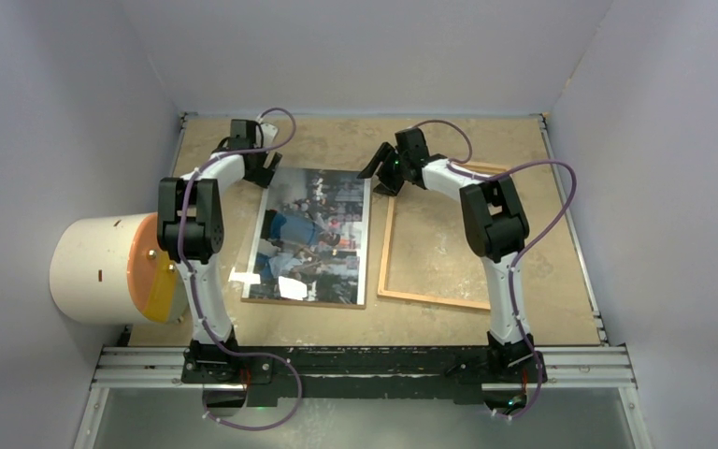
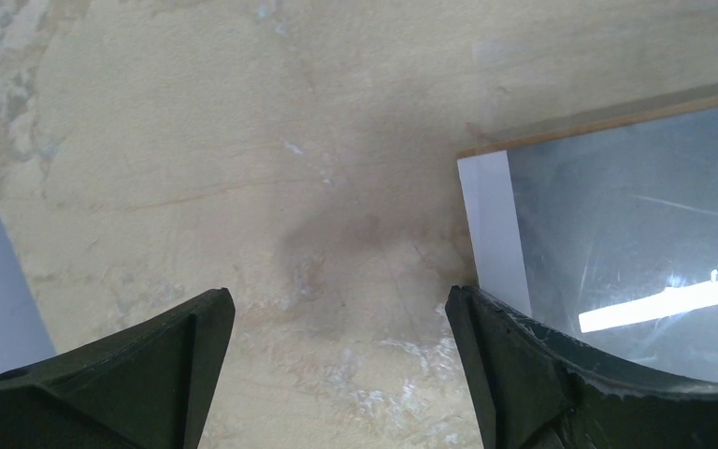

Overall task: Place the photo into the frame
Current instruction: Adjust the photo frame item at the center of the board, then pick up the photo frame item at the center of the board.

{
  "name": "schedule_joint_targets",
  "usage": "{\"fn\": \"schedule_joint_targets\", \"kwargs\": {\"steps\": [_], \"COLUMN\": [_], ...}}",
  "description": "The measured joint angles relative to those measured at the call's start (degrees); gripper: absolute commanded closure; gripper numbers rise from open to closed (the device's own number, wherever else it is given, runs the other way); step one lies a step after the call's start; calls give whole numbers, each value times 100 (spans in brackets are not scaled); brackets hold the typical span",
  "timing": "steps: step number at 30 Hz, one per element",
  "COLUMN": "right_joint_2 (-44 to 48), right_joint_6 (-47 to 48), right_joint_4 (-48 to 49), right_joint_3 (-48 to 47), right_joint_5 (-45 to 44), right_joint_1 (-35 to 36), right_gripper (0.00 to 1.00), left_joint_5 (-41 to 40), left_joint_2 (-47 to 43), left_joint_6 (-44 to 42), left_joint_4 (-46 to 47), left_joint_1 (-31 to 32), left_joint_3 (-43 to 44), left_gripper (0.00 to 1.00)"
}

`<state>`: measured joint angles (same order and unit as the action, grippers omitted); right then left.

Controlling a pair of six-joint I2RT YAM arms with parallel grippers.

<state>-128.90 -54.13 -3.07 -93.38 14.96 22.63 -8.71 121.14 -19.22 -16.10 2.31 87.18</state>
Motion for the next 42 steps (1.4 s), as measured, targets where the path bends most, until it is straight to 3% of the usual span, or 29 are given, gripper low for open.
{"fn": "schedule_joint_targets", "kwargs": {"steps": [8, 20, 31, 42], "right_joint_2": [-74, 33, 538, 715], "right_joint_6": [-221, -103, 258, 225], "right_joint_4": [142, 337, 212, 651], "right_joint_3": [4, 195, 299, 452], "right_joint_5": [232, 28, -245, 254], "right_joint_1": [-120, -79, 133, 199], "right_gripper": [37, 45, 47, 47], "left_joint_5": [507, 310, 144, 85], "left_joint_2": [-83, -111, -142, -164], "left_joint_6": [-151, -269, -289, -289], "left_joint_4": [-22, 103, 184, 229], "left_joint_1": [-76, -28, 33, 52], "left_joint_3": [-122, -203, -275, -321], "left_gripper": [8, 9, 9, 9]}}
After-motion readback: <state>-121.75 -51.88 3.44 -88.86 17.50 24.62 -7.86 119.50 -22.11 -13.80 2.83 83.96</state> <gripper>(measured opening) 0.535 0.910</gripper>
